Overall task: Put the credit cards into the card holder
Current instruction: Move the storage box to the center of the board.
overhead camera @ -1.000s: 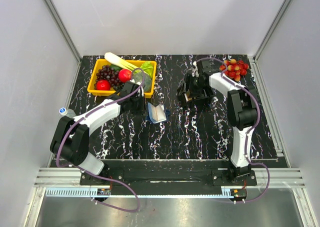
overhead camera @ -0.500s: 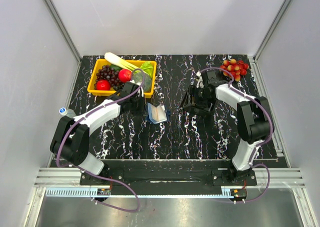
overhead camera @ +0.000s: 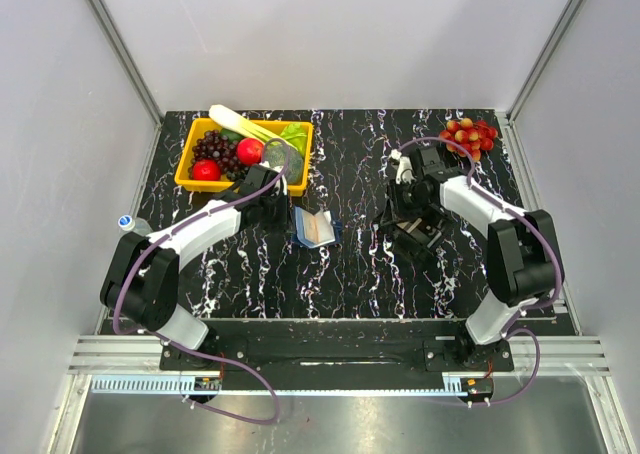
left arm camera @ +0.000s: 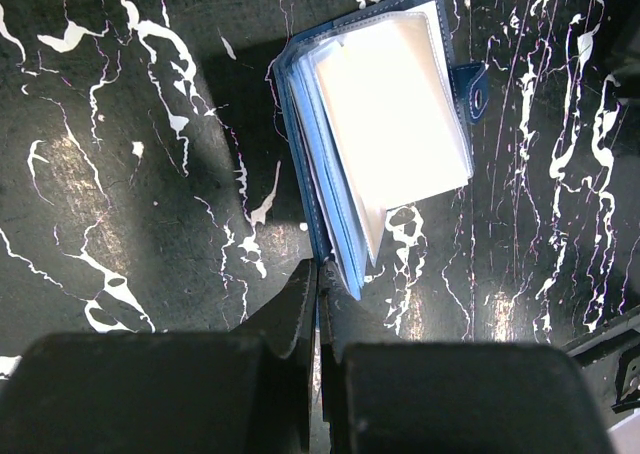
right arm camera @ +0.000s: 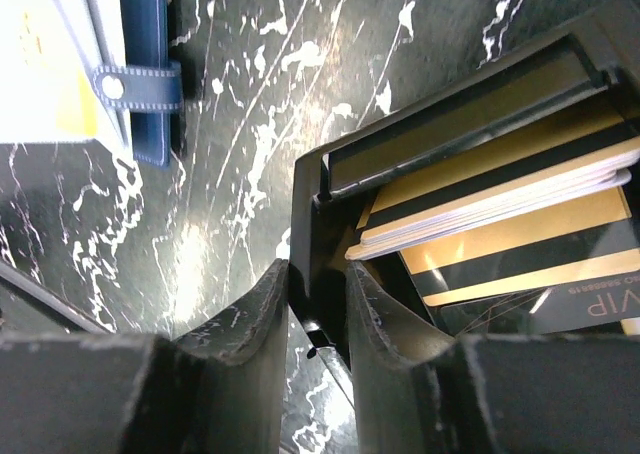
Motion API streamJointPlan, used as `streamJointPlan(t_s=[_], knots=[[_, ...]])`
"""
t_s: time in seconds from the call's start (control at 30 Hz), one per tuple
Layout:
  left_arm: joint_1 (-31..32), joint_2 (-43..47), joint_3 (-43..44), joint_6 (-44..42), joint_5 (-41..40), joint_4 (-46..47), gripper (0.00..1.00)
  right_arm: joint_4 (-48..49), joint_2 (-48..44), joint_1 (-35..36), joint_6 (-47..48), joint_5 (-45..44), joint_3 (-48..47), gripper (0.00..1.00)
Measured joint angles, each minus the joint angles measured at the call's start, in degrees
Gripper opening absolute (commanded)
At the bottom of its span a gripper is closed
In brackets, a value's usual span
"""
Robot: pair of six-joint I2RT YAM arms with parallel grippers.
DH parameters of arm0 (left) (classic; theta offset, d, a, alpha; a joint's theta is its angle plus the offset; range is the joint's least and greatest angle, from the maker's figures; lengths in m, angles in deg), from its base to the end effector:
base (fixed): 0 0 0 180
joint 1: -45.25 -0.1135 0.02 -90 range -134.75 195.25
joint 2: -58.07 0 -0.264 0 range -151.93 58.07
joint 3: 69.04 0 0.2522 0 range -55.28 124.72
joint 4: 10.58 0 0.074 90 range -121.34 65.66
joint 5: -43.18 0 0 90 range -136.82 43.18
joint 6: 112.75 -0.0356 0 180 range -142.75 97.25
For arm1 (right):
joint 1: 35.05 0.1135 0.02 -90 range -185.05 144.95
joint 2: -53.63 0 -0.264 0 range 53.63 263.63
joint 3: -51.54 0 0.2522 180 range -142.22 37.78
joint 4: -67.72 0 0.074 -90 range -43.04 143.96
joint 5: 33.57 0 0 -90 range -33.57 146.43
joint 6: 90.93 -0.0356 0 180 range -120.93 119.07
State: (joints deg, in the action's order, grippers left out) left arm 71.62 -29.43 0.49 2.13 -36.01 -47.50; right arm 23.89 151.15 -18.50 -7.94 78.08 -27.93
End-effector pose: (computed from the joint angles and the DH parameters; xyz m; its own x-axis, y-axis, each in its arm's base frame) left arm 0.2757 -0.1441 0.2103 -0.8891 -0.0205 -0.4572 0.1751 0.9078 -0.3812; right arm 0.3268 0.1108 0.2026 -0.8918 -0.1467 -0.4281 -0.3250 0.8658 0.3805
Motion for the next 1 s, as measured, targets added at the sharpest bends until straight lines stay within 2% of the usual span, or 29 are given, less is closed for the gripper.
streamJointPlan(t_s=[0.07,0.17,0.2,0.37,0.43,0.57,0.7,0.8,0.9,1.0], knots=[[0.00,0.00,-0.04,0.00,0.15,0.09,0.00,-1.79,-1.27,0.00,2.36,0.09,0.52,0.25],[0.00,0.00,-0.04,0.00,0.52,0.15,0.00,-4.17,-1.86,0.00,5.03,1.03,0.61,0.25],[0.00,0.00,-0.04,0.00,0.66,0.15,0.00,-5.11,-1.92,0.00,6.21,1.79,0.68,0.31],[0.00,0.00,-0.07,0.00,1.09,0.15,0.00,-8.24,-3.76,0.11,8.52,3.72,2.03,0.43],[0.00,0.00,-0.07,0.00,1.16,0.15,0.00,-9.25,-4.96,0.22,8.33,3.76,2.10,0.59],[0.00,0.00,-0.11,0.00,1.31,0.15,0.00,-9.70,-7.30,0.33,6.40,2.67,2.10,0.69],[0.00,0.00,-0.11,0.00,1.46,0.17,0.00,-9.35,-12.59,0.35,0.46,-3.63,2.16,0.81],[0.00,0.00,-0.11,0.00,1.68,0.17,0.00,-10.08,-18.53,0.35,-6.45,-12.66,2.12,0.82],[0.00,0.00,-0.11,0.00,2.10,0.15,0.00,-14.97,-23.98,0.35,-17.66,-23.41,1.64,0.82],[0.00,0.00,-0.11,0.00,2.47,0.15,0.00,-18.38,-26.99,0.33,-26.49,-29.31,3.34,0.82]])
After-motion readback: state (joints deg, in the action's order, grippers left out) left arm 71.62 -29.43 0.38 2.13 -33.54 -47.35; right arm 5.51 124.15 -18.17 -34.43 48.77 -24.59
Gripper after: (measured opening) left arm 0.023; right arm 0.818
